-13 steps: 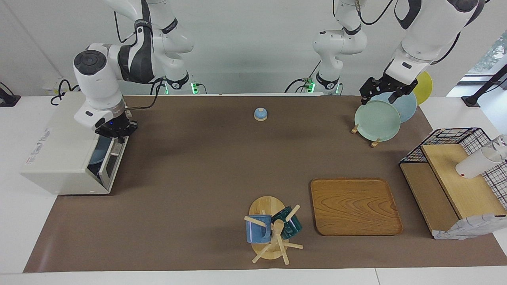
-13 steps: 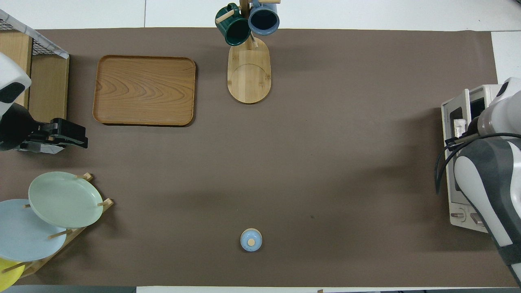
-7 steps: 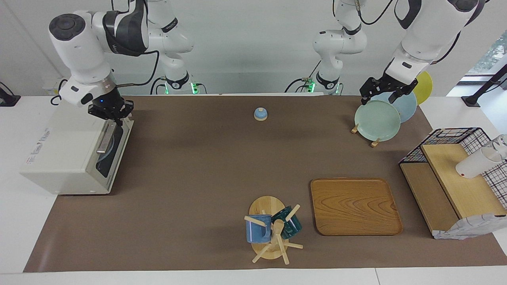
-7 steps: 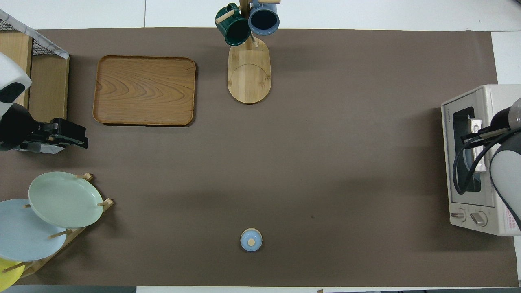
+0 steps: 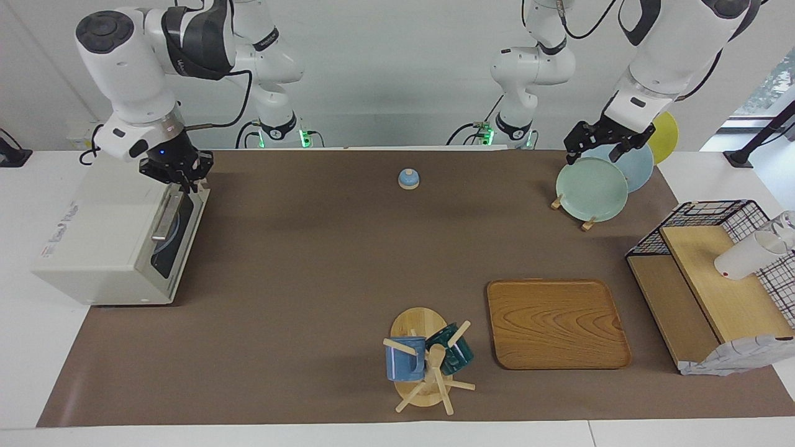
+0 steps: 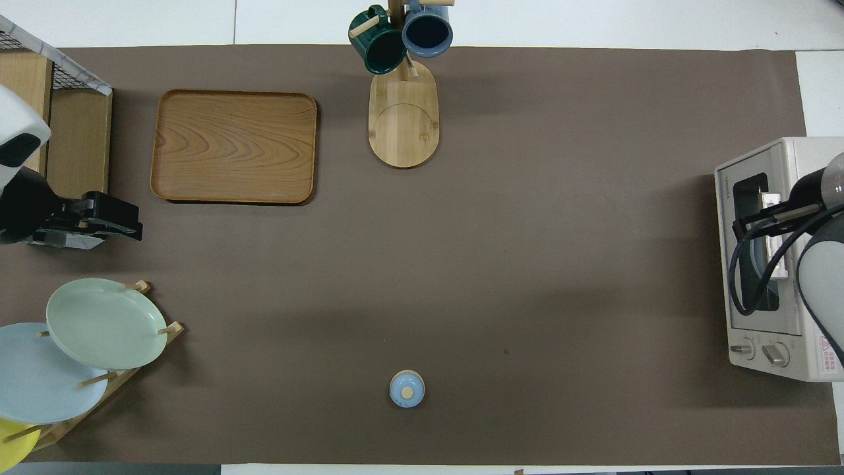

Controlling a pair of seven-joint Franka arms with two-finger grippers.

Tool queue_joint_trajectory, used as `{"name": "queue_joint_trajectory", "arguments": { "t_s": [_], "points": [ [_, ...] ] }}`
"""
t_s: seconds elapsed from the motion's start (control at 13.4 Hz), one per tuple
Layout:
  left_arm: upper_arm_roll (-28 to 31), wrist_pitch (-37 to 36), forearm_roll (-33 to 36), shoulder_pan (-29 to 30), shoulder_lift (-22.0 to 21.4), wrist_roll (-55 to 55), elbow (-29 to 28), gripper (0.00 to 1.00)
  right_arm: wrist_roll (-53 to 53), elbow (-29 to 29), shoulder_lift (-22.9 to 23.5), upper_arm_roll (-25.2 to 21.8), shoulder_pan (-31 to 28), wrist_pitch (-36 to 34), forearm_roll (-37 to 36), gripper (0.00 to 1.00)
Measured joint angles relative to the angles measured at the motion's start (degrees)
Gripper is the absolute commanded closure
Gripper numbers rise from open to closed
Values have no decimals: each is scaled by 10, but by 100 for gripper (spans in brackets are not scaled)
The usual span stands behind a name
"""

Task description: Put eggplant into oven

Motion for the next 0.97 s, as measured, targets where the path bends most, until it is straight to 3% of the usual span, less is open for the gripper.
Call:
{"name": "queue_joint_trajectory", "arguments": {
  "t_s": [0.45, 0.97],
  "points": [
    [0, 0, 0, 0, 0, 0, 0, 0, 60, 75, 7, -1, -1, -68, 1, 0],
    [0, 0, 0, 0, 0, 0, 0, 0, 92, 87, 38, -14, 16, -74, 1, 0]
  ]
}}
